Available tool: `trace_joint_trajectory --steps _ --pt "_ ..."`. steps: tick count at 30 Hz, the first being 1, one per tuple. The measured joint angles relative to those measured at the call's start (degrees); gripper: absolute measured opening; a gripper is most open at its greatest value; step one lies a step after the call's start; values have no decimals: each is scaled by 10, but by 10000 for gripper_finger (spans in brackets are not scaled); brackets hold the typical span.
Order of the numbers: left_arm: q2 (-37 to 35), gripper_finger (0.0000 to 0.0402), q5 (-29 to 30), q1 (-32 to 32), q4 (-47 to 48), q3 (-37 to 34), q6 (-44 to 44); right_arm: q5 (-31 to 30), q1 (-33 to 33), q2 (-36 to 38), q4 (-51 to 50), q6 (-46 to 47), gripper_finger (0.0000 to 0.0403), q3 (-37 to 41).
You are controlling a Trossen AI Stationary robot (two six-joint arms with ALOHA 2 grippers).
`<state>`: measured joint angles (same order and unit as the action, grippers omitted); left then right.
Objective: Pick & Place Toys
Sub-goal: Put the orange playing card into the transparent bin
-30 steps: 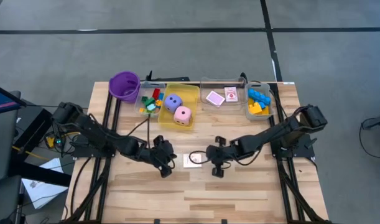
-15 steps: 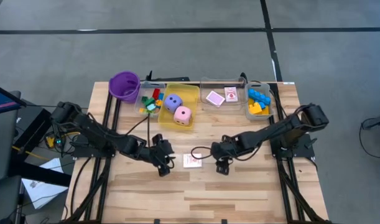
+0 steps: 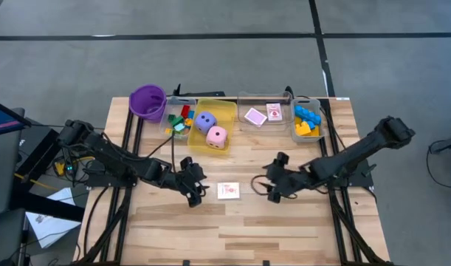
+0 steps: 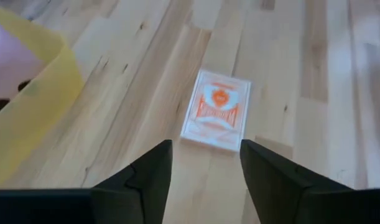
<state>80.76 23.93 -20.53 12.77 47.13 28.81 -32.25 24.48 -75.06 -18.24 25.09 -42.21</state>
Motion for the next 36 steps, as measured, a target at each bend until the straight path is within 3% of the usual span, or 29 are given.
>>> trace_joint_trajectory --steps 4,8,12,19,24,30,36 --pt "-3 191 0 0 2 0 33 -68 23 31 237 9 283 130" --pt "-3 201 -6 0 3 0 46 -44 23 9 551 -43 287 236" --pt "-3 215 -28 0 3 0 47 -21 20 -35 712 -54 301 283" --pt "-3 242 -54 0 2 0 47 -20 20 -138 748 -68 342 269" --pt "-3 257 -64 0 1 0 47 9 20 -221 795 -138 365 225" --pt "-3 267 -64 0 1 0 46 15 12 -298 811 -164 370 173" --pt "-3 267 -64 0 3 0 46 75 -15 -359 810 -163 370 124"
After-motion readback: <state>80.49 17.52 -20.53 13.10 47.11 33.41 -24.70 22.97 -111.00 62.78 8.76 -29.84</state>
